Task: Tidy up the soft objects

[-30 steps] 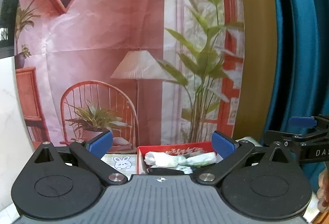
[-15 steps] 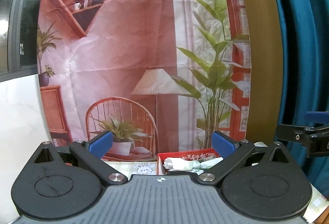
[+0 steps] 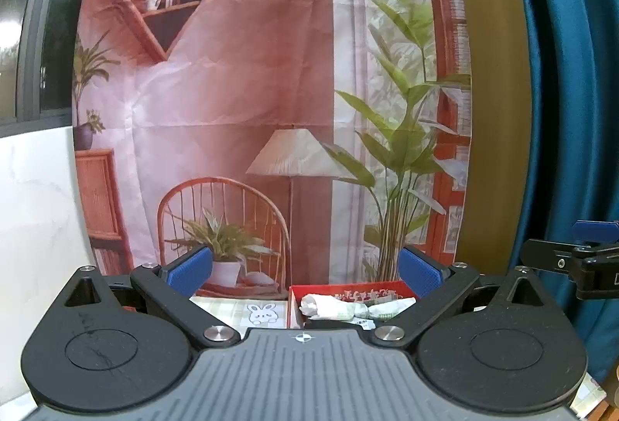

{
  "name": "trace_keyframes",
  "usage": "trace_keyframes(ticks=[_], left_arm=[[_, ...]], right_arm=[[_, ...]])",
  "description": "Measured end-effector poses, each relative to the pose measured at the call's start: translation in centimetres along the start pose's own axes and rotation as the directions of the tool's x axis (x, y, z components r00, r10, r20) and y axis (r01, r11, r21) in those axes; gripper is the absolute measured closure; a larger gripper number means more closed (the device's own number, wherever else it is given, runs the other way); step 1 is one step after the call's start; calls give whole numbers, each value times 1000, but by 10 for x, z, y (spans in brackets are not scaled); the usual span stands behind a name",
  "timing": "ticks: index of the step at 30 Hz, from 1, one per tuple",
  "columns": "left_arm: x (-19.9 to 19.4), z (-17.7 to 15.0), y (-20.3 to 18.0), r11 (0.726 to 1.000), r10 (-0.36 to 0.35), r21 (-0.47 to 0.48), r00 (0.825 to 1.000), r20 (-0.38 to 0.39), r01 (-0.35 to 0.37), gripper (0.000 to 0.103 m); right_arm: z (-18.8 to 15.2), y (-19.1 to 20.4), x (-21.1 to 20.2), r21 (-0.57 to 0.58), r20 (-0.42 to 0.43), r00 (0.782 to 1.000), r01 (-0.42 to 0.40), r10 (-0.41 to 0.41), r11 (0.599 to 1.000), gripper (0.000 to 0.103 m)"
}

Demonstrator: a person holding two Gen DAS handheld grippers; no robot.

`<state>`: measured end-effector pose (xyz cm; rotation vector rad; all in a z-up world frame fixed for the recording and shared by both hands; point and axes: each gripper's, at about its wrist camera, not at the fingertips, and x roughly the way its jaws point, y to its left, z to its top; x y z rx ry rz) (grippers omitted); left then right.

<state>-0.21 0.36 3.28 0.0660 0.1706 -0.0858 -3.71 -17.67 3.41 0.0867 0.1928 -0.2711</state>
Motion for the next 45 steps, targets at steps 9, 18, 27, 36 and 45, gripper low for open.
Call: trace_keyframes(ticks=[9, 18, 27, 36, 45], left_arm=[[-1, -5, 0, 1000, 22, 1, 999, -24, -22, 0], [-2, -7, 4, 1000, 4, -19, 1000, -24, -5, 0], [-1, -8, 4, 1000, -3, -27, 1000, -26, 2, 0], [0, -9, 5, 999, -7, -40, 1000, -29, 6, 0], [-3, -11, 5, 999, -19, -34, 1000, -14, 18, 0]], right_arm=[[-1, 0, -1, 0, -1, 1000, -1, 1, 1000, 0], [-2, 2, -1, 4, -7, 1000, -17, 17, 1000, 0], [-2, 3, -2, 11, -6, 1000, -24, 24, 1000, 0], [-2, 1, -1, 15, -14, 1000, -22, 22, 1000, 0], [-1, 4, 1, 6, -23, 999, -25, 25, 1000, 0]])
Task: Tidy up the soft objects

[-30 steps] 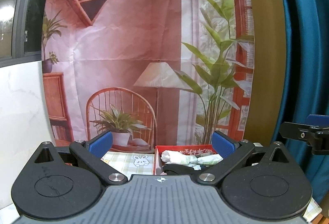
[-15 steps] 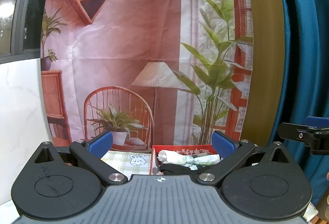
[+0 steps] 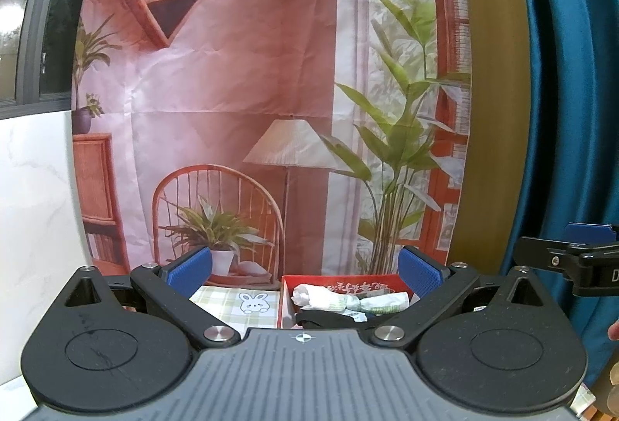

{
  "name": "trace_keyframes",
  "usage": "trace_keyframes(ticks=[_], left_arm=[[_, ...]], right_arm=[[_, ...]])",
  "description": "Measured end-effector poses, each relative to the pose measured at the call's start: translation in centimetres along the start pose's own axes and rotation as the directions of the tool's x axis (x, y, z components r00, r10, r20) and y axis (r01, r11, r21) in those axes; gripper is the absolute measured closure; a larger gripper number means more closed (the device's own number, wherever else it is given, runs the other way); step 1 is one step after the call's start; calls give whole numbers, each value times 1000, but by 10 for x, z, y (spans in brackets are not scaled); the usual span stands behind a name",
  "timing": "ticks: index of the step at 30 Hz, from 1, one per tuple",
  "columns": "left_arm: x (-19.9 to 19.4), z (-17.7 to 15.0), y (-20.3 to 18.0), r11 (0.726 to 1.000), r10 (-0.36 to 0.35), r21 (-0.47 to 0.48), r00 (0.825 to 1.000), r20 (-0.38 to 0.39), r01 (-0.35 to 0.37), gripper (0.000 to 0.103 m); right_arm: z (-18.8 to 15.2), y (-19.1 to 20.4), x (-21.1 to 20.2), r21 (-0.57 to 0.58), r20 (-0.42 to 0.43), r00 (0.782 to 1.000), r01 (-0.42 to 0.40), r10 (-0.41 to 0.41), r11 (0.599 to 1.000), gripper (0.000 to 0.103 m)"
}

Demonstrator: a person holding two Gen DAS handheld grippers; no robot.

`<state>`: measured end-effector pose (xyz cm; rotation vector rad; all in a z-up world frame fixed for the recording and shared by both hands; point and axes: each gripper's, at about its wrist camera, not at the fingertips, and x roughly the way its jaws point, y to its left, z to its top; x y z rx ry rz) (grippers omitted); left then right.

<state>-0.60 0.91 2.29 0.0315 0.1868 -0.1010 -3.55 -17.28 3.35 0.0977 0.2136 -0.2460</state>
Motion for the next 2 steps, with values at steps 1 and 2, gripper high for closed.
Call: trace_keyframes(ticks=[1, 2], left_arm=[[0, 0, 0, 1000, 1, -2, 1000, 0, -1, 0], [0, 0, 0, 1000, 2, -5, 1000, 0, -2, 0]], right_arm=[[0, 0, 0, -1, 0, 1000, 0, 0, 1000, 0], [0, 0, 0, 0, 0, 1000, 1, -1, 1000, 0]])
